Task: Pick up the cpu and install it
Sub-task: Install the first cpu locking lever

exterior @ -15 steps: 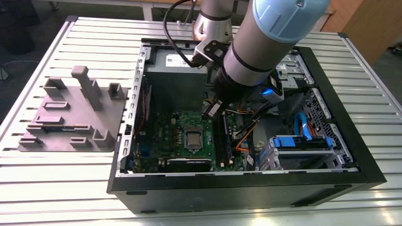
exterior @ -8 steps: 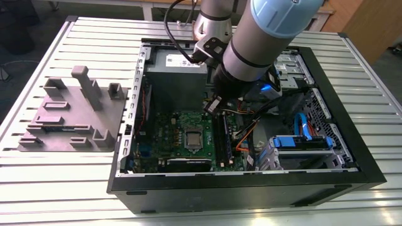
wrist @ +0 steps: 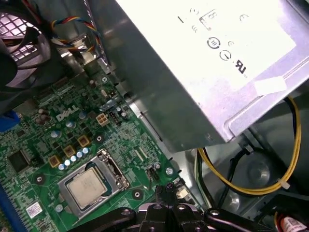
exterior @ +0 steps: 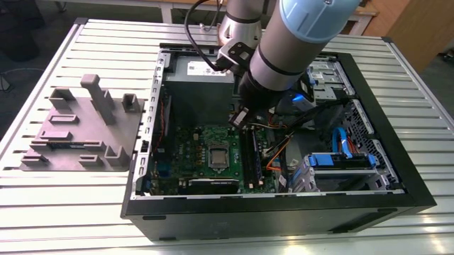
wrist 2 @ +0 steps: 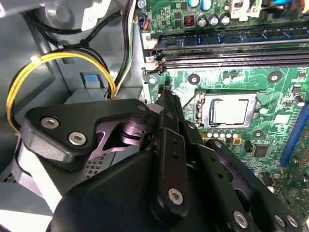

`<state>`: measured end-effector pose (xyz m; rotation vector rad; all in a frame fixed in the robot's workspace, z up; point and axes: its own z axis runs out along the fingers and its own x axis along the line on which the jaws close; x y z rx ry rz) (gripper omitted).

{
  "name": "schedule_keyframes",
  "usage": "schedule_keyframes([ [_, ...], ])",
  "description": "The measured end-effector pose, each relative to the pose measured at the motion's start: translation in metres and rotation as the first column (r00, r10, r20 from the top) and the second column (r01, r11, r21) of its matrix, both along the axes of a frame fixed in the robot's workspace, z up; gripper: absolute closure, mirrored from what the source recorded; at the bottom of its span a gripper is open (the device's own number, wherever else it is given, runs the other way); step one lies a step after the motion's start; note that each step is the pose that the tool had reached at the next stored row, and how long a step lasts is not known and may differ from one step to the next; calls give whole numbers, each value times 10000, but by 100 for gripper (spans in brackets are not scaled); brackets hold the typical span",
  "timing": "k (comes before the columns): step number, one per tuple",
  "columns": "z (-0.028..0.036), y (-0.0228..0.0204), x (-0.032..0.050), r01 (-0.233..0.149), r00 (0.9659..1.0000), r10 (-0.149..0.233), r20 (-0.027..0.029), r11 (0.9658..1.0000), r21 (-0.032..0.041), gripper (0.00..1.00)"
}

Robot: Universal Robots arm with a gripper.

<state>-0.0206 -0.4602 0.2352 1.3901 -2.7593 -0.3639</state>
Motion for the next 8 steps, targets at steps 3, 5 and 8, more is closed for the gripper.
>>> schedule_keyframes([
  [3,-15,0,-16,-127,9999,127,10,9999,-3,90],
  [5,-26,1,-16,-272,9996,272,26,9996,-4,90],
  [8,-30,-2,-30,-424,9991,424,44,9991,-6,90],
])
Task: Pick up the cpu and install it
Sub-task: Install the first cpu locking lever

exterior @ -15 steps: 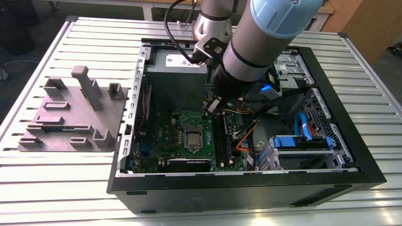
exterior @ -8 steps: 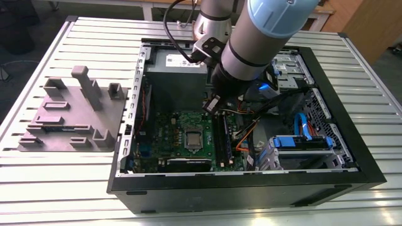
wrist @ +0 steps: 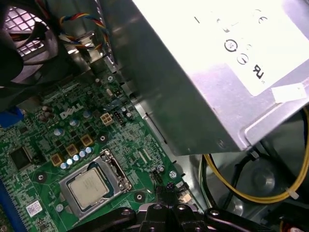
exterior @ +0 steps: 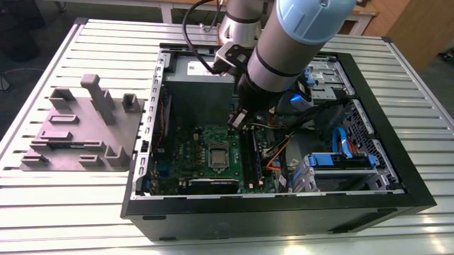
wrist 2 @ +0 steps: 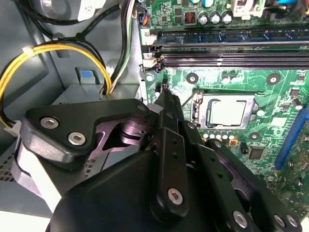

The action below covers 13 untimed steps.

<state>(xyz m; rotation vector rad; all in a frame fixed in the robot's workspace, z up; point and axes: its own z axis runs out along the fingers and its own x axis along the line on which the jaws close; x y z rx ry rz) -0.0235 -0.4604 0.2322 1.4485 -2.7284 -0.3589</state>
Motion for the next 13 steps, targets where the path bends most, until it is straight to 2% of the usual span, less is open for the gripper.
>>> schedule_keyframes([
  [4,-1,-28,-20,-29,10000,29,1,10000,1,90],
  [9,-1,-107,-37,-63,10000,63,1,10000,2,90],
  [13,-1,-118,-40,-77,10000,77,1,10000,3,90],
])
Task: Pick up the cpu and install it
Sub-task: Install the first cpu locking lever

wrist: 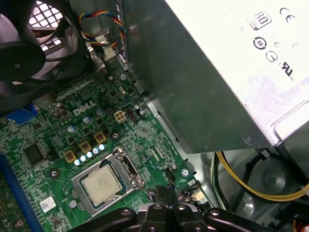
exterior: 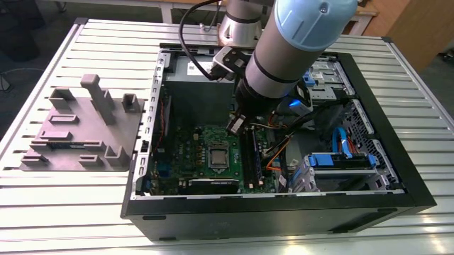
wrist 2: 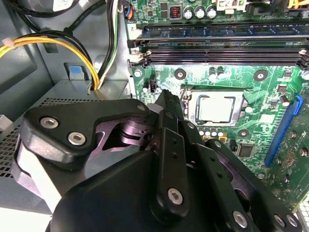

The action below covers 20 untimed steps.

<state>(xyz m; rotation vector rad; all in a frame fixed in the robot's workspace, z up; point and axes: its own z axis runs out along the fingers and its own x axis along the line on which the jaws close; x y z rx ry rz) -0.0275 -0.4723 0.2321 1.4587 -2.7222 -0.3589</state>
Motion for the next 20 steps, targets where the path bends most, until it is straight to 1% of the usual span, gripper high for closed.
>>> schedule_keyframes([
  [5,2,0,0,-3,10000,3,1,10000,2,90],
  [9,31,0,0,-3,10000,3,0,10000,-1,90],
  [13,32,0,-2,-3,10000,3,13,10000,-1,90],
  [20,32,0,-2,-3,10000,3,14,10000,-1,90],
])
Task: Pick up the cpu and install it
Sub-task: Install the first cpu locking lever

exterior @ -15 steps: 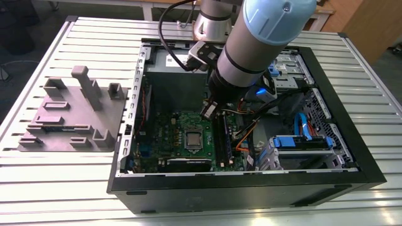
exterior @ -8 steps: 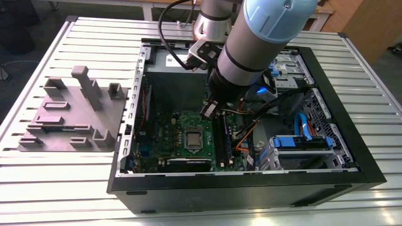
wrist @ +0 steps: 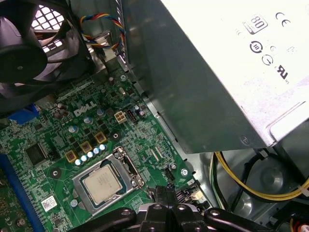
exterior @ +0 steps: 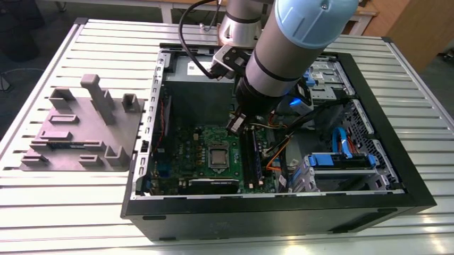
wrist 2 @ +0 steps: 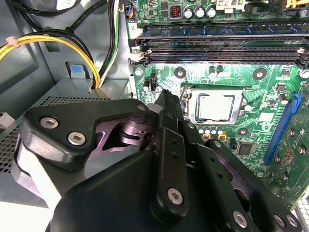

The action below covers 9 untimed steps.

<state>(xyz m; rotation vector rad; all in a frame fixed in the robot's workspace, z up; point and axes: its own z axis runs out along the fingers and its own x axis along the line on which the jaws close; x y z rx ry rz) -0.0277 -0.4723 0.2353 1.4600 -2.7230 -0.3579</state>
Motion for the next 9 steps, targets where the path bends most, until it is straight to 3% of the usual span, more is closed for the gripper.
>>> schedule_keyframes([
  [5,1,-1,-3,-42,10000,42,4,10000,-1,90],
  [9,0,-5,-4,-445,9990,445,61,9990,-3,90],
])
